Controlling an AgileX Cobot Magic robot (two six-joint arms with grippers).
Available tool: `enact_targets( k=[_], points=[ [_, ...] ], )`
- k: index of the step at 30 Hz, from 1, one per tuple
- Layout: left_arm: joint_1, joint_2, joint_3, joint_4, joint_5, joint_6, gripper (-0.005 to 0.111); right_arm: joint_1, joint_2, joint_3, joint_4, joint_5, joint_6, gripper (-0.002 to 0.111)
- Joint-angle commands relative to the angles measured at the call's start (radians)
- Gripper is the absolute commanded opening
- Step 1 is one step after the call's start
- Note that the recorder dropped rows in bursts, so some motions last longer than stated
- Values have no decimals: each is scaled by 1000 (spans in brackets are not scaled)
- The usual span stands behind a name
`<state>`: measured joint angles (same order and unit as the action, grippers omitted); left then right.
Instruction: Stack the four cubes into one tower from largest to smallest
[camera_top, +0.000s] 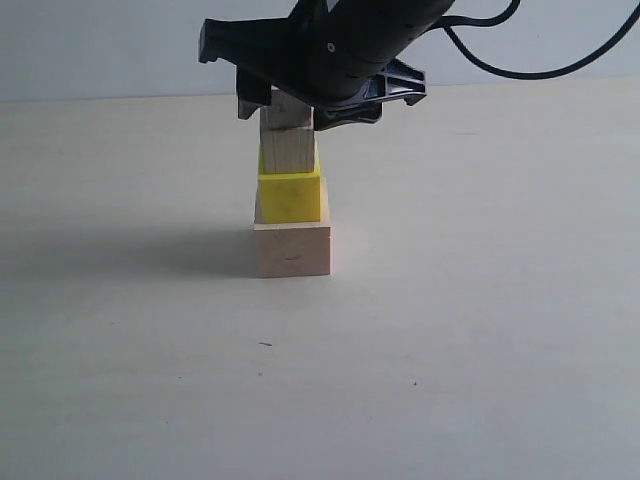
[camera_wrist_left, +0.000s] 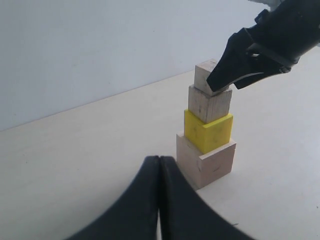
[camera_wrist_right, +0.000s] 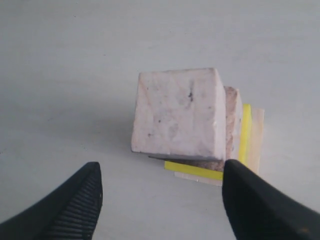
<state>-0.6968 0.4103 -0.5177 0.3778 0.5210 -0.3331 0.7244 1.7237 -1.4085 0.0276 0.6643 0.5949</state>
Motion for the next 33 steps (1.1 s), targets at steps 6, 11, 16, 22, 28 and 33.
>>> enact_targets(
  k=[6, 11, 16, 22, 28, 33],
  points=[
    [0, -8, 2, 5, -11, -11, 0, -4, -2, -4, -3, -22, -21, 65],
    [0, -8, 2, 5, -11, -11, 0, -4, -2, -4, -1, -26, -23, 65],
    [0, -8, 2, 5, -11, -11, 0, -4, -2, -4, -1, -22, -28, 65],
    [0, -8, 2, 5, -11, -11, 0, -4, -2, -4, 52, -16, -73, 65],
    [0, -8, 2, 5, -11, -11, 0, -4, -2, -4, 50, 2, -73, 65],
    [0, -8, 2, 5, -11, -11, 0, -4, -2, -4, 42, 4, -73, 65]
  ],
)
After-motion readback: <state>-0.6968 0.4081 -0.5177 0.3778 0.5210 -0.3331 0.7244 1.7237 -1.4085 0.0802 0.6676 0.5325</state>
